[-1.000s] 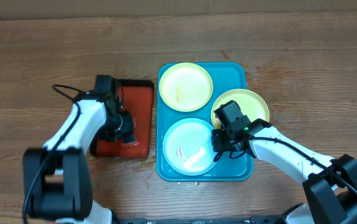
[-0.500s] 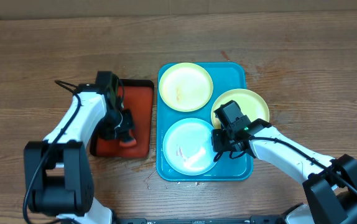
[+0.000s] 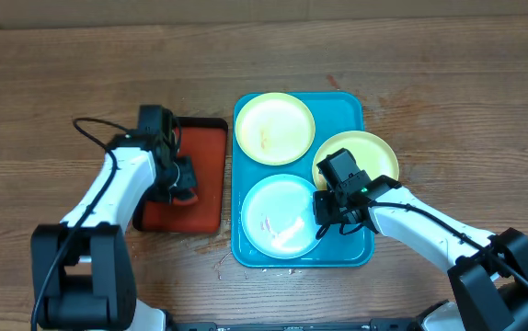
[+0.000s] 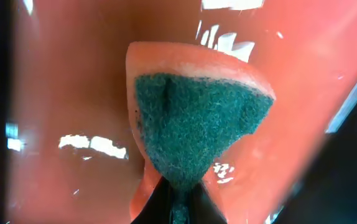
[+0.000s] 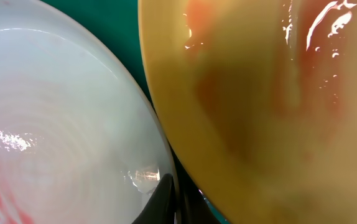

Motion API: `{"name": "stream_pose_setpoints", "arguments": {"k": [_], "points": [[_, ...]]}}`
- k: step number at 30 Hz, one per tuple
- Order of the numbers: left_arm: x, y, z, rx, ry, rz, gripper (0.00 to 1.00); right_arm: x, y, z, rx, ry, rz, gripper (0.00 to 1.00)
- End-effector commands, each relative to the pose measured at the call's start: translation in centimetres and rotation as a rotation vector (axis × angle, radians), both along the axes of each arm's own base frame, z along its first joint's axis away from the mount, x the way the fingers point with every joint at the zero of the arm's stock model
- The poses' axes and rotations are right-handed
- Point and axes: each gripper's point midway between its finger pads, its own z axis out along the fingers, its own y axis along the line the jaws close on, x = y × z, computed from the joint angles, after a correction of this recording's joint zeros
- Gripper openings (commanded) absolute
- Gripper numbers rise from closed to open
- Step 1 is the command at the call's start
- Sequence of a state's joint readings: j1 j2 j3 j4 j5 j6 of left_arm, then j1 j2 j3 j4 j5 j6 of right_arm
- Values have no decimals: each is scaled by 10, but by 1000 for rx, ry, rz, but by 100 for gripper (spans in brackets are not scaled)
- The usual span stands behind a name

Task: Clean dirty plates on tray and stack at the side
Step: 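Lower the left gripper onto the sponge on the red tray and grasp it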

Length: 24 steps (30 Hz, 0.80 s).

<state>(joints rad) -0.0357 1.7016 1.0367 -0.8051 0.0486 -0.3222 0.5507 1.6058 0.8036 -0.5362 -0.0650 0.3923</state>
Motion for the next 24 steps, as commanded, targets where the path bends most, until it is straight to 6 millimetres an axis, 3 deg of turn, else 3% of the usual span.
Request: {"name": "stream_pose_setpoints", "arguments": {"k": [1,7,18,21,24], "points": [[-18,-8,-25,-27,79,-14,4,3,-12,-5,-61,-16,-25,4],[-18,-7,-15,-25,104,-14,4,3,-12,-5,-60,-15,-25,4],[13,-15,74,-31,80,-28,4,2,-12,-5,-58,-8,-50,4],[15,-38,88,-109,71,-64,4,2,-12,-5,-46,1,-101,4],[10,-80,93,-263,78,-125,4,2,-12,-5,-31,14,-169,4]]}}
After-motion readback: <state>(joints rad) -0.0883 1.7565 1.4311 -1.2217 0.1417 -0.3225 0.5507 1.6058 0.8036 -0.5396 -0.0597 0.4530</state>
